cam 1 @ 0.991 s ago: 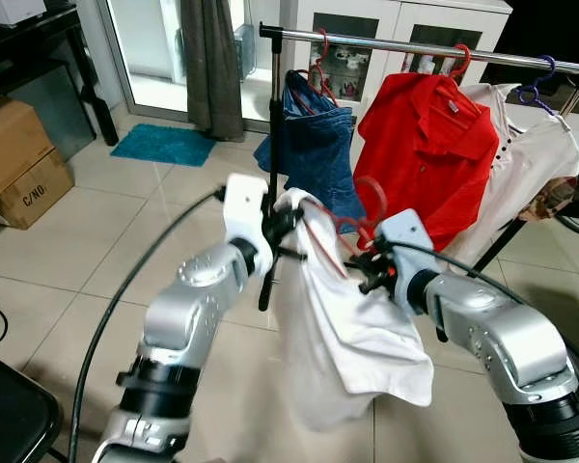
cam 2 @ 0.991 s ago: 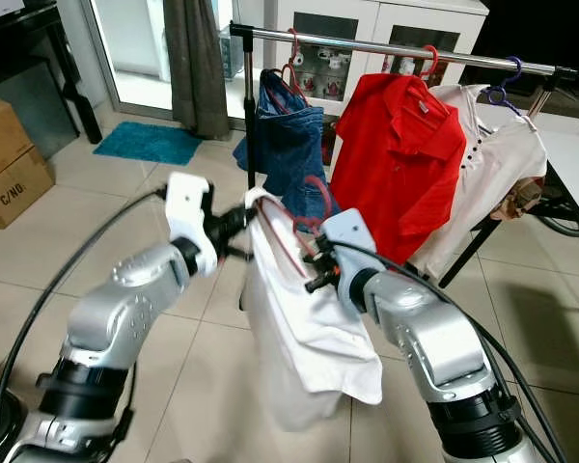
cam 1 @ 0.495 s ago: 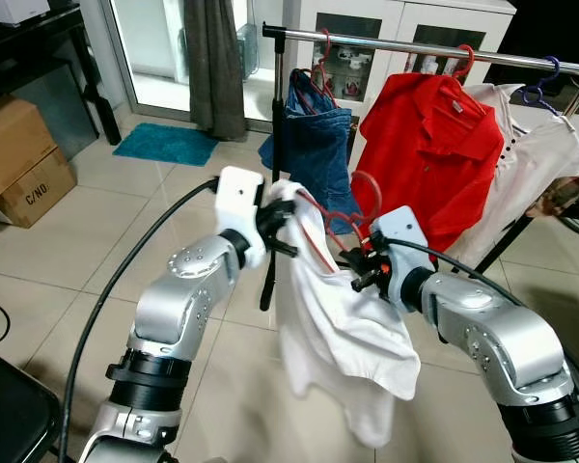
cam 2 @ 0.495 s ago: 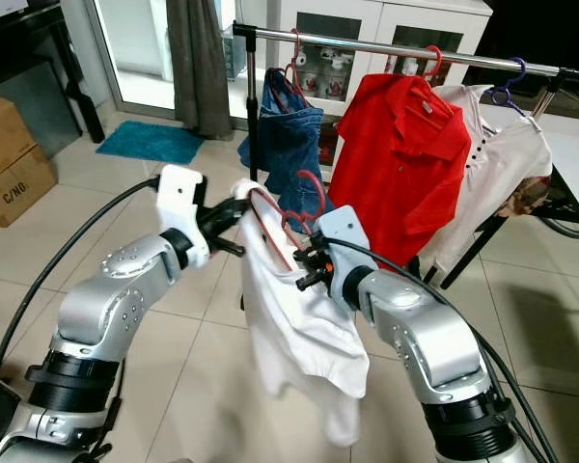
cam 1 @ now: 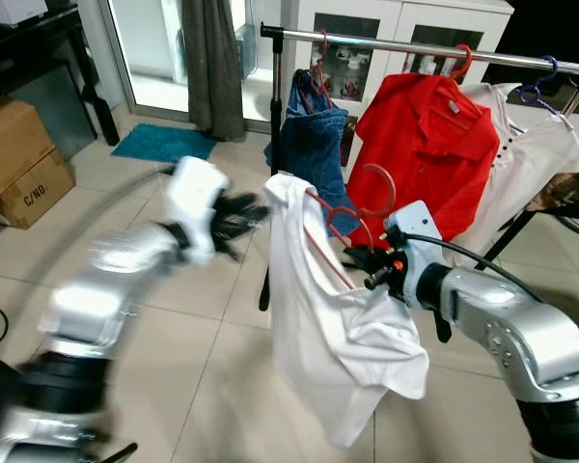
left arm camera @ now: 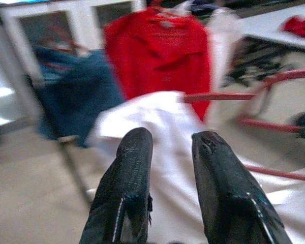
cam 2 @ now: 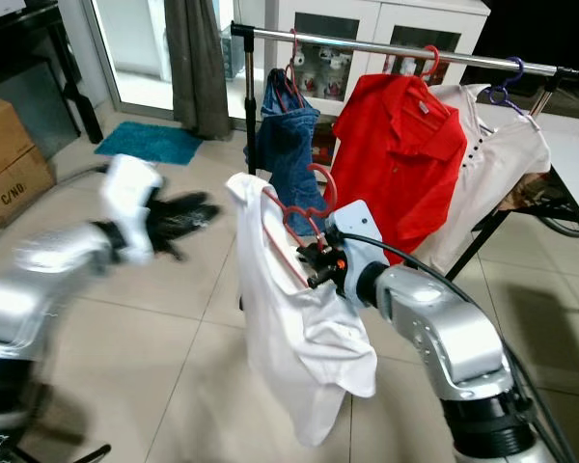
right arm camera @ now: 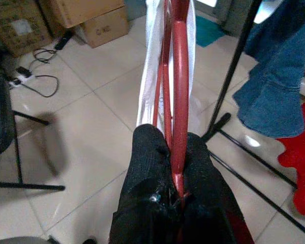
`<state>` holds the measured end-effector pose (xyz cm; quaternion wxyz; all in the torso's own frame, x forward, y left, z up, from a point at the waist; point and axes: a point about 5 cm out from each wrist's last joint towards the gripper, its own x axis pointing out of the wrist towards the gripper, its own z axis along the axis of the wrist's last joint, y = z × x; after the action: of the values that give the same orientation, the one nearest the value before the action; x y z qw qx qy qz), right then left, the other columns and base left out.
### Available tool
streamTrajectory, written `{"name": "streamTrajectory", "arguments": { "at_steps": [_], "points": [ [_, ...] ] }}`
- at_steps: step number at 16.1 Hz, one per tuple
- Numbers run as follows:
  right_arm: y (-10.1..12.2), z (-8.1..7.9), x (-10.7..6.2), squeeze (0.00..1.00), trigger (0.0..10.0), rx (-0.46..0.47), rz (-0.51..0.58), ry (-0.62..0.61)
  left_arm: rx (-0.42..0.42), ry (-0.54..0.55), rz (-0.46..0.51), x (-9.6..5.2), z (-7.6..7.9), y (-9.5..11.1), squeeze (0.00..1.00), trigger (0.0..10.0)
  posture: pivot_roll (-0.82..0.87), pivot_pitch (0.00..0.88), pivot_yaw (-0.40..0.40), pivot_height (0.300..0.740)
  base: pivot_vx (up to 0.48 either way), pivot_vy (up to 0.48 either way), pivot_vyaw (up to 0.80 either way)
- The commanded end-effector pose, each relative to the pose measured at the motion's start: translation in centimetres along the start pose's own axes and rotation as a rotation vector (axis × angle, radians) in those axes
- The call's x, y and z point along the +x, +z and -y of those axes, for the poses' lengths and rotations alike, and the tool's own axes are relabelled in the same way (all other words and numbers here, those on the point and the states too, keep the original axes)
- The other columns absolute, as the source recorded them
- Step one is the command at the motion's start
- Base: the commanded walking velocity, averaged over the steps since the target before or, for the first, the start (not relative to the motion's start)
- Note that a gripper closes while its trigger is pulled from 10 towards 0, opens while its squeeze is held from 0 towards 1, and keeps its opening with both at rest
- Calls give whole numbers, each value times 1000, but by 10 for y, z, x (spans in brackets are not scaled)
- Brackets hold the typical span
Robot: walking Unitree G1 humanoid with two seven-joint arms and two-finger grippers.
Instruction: Hang hanger
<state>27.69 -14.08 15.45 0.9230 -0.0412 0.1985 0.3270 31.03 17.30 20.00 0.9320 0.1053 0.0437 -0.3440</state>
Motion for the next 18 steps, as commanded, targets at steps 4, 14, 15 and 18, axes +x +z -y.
{"name": "streamTrajectory", "arguments": {
  "at_steps": [4, 14, 15, 18],
  "points": [
    [20, 3, -25, 0, 10000, -15, 146, 155, 140, 101, -110, -41, -48, -18, 1000, 10000, -154, 0, -17, 740, 0, 0, 0],
    [31, -14, -46, 0, 10000, -94, 208, 392, 237, 43, -55, -45, -60, -36, 0, 10000, -158, 0, -20, 740, 0, 0, 0],
    [31, -14, -41, 0, 10000, -100, 198, 359, 209, -7, -19, -39, -51, -32, 0, 10000, -158, 0, -20, 740, 0, 0, 0],
    [30, -6, -17, 0, 10000, -103, 168, 171, 168, -206, 38, -19, -8, -25, 0, 10000, -160, 0, -21, 740, 0, 0, 0]
  ]
}}
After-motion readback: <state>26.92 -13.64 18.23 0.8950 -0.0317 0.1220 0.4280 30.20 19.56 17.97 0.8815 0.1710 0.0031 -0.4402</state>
